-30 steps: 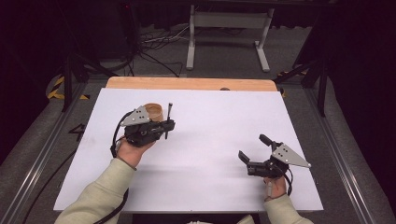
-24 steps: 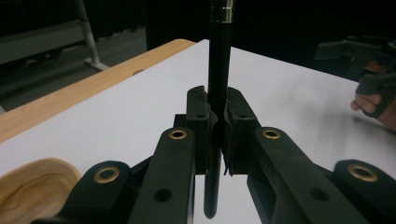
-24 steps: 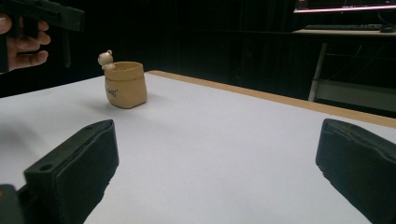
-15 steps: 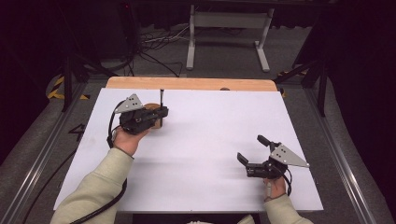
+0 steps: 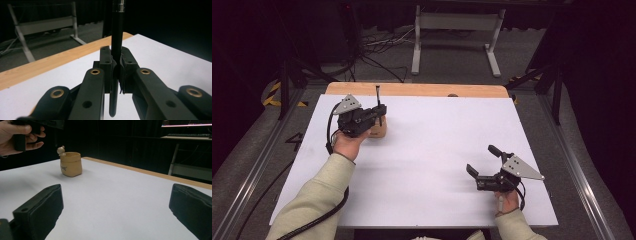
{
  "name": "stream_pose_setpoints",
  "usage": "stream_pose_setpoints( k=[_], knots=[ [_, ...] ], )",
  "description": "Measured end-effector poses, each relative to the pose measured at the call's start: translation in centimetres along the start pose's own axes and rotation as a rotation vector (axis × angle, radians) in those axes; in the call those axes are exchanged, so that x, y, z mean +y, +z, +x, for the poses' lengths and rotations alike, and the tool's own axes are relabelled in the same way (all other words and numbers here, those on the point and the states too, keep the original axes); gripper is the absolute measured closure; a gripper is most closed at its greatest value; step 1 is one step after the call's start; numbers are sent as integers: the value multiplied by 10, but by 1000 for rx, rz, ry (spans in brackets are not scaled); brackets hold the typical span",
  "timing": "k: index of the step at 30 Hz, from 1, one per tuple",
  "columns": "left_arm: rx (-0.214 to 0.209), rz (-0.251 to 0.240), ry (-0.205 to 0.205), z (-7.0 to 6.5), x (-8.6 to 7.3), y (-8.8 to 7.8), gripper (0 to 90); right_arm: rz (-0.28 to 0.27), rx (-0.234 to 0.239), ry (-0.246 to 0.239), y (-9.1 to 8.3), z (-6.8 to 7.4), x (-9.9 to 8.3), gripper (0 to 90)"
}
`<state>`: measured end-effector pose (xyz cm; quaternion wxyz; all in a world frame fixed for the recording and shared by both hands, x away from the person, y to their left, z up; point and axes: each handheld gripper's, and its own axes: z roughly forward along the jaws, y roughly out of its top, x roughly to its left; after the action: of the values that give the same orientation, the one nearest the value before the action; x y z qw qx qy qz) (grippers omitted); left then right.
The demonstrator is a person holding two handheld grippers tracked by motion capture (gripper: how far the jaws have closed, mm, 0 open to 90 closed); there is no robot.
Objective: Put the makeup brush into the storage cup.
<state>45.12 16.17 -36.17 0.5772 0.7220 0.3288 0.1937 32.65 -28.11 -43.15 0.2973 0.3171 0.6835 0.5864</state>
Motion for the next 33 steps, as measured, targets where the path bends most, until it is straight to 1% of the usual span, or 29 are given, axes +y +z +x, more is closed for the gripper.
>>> stream_pose_setpoints(
  k=[1,4,8,10,15,17,18,21,25,26,27,30,31,33],
  knots=[
    [16,-7,7,2,0,1,829,0,1,-1,0,0,0,0],
    [50,-14,5,3,-1,2,829,0,7,-4,0,1,1,0],
    [93,-25,-10,7,-1,6,828,-2,23,-11,0,4,2,0],
    [104,-30,-26,8,-2,7,828,-2,32,-20,0,6,3,0],
    [131,-41,-31,12,-4,10,828,3,56,-36,-1,8,3,0],
    [157,-39,-36,14,-4,12,828,0,61,-36,-1,8,4,0],
    [157,-39,-36,14,-4,12,828,0,61,-36,-1,8,4,0],
    [190,-37,-49,17,-6,15,828,-3,70,-39,-1,10,5,0],
    [231,-55,-59,21,-10,16,827,-3,87,-46,-1,12,6,0],
    [231,-55,-59,21,-10,16,827,-3,87,-46,-1,12,6,0],
    [241,-56,-59,22,-10,16,827,-5,92,-43,-1,12,6,0],
    [261,-61,-75,24,-12,16,827,-13,107,-38,-1,15,8,0],
    [258,-63,-78,25,-13,16,827,-14,110,-41,-1,15,8,0],
    [253,-75,-69,25,-15,17,826,-15,117,-42,-1,16,8,0]
  ],
)
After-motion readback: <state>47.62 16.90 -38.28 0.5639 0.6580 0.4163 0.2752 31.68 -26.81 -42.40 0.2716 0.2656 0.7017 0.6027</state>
